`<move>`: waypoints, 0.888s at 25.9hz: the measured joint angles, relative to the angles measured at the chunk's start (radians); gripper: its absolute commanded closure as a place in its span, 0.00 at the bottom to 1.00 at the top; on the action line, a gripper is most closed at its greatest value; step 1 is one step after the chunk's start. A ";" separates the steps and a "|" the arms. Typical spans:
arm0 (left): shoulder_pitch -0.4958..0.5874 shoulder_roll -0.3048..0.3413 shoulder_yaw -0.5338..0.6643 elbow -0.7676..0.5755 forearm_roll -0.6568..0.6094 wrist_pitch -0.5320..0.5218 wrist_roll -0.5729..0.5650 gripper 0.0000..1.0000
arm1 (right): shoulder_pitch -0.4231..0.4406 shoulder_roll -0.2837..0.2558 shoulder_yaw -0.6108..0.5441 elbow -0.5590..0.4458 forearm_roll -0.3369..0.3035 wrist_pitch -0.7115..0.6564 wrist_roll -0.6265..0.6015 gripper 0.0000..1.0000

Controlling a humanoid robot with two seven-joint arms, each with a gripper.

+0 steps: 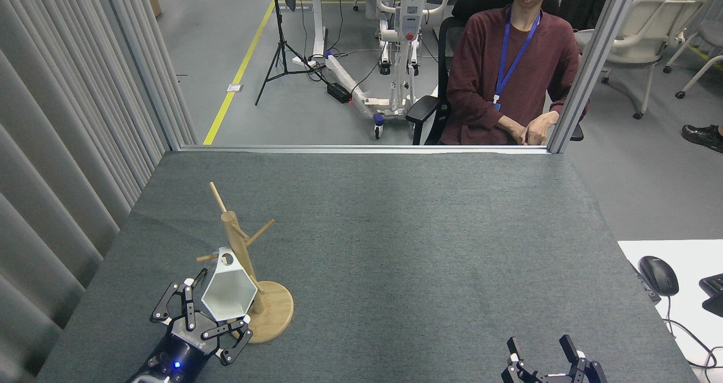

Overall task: Hang cup on storage rack
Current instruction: 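Release the cup and retract the left gripper toward the robot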

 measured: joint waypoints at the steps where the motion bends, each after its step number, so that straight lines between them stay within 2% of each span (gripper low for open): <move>1: 0.010 -0.001 0.006 0.000 0.003 0.000 0.000 0.00 | 0.000 0.000 0.000 -0.001 0.000 -0.003 0.000 0.02; 9: 0.065 -0.042 0.128 -0.006 0.081 -0.005 -0.001 0.00 | 0.008 -0.006 0.000 -0.037 0.000 -0.049 -0.008 0.02; 13: 0.137 -0.052 0.162 -0.045 0.163 -0.018 -0.007 0.00 | 0.018 -0.005 0.000 -0.055 0.001 -0.050 -0.011 0.02; 17: 0.224 -0.075 0.175 -0.123 0.268 -0.028 -0.024 0.00 | 0.062 -0.004 -0.002 -0.087 0.002 -0.044 -0.016 0.02; 23: 0.281 -0.069 0.191 -0.181 0.411 -0.043 -0.085 0.00 | 0.130 -0.001 -0.040 -0.130 0.002 -0.040 -0.029 0.02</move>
